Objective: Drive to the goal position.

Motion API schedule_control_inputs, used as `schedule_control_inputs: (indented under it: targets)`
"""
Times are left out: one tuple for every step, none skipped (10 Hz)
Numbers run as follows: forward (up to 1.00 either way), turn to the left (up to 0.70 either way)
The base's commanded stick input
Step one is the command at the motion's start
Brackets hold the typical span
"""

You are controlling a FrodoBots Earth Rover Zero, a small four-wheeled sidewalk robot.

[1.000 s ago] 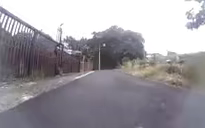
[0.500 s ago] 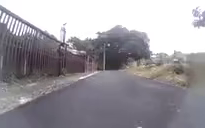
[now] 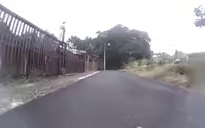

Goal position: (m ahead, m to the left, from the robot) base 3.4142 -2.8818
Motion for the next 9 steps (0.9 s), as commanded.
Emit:
schedule_control_inputs:
  targets:
    - [0.5,-0.42]
    - [0.5,-0.37]
    - [0.5,-0.32]
    - [0.5,-0.27]
    - [0.5,-0.22]
    - [0.5,-0.17]
    - [0.5,-0.12]
    - [0.5,-0.07]
    - [0.5,-0.02]
